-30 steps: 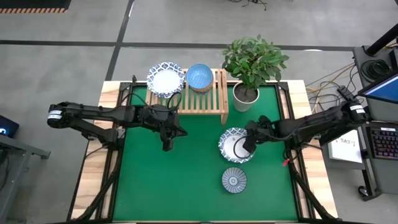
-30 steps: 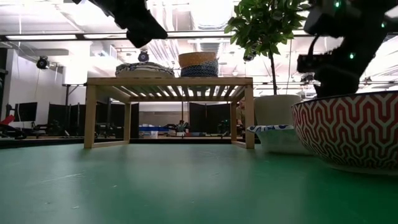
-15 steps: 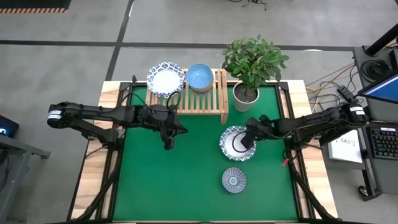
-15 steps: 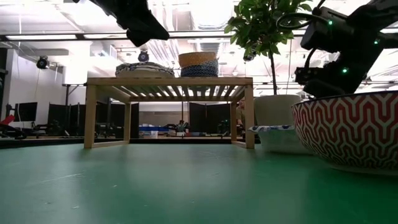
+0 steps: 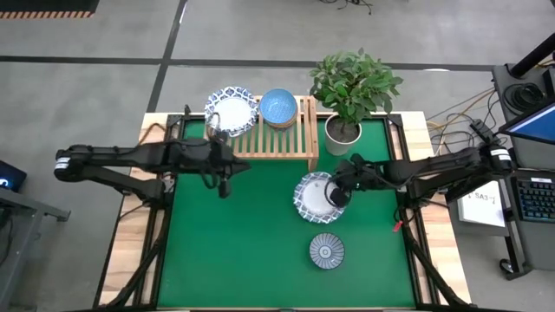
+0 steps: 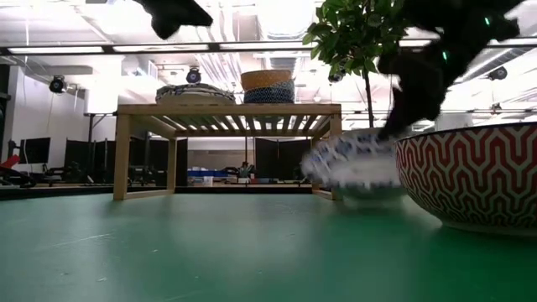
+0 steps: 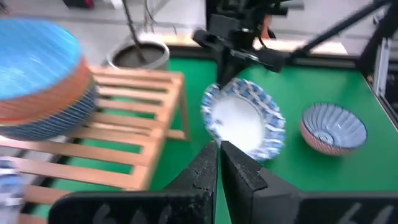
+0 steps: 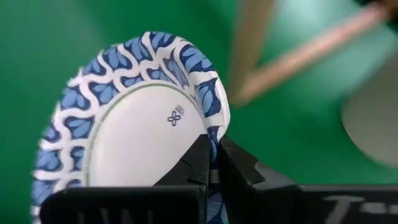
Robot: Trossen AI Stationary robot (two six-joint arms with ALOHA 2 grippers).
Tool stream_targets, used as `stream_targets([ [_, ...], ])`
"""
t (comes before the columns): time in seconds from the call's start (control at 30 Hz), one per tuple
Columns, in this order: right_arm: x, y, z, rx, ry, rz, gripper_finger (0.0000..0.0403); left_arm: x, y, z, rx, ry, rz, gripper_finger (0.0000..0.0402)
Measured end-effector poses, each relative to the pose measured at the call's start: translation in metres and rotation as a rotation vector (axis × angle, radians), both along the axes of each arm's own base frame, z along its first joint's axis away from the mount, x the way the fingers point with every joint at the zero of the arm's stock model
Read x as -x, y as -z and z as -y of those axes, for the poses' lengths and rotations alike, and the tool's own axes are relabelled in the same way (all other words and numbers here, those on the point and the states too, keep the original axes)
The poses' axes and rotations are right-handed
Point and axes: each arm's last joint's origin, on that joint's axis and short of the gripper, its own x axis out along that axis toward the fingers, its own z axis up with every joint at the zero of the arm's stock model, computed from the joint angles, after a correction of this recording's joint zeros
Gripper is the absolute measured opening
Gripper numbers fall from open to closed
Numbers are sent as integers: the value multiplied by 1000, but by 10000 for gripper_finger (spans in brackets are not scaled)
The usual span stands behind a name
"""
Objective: Place and stack bowls onto a shelf
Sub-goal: Stack the white bowl on top of the other white bowl on the shelf
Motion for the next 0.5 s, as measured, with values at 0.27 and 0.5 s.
stream_targets([
  [0.27,-25,-68,-2,99,-149,214,12,39,-13,-2,-85,-82,128,2],
  [0.5,-56,-110,-2,237,-216,402,12,59,-1,-3,-120,-93,236,2],
])
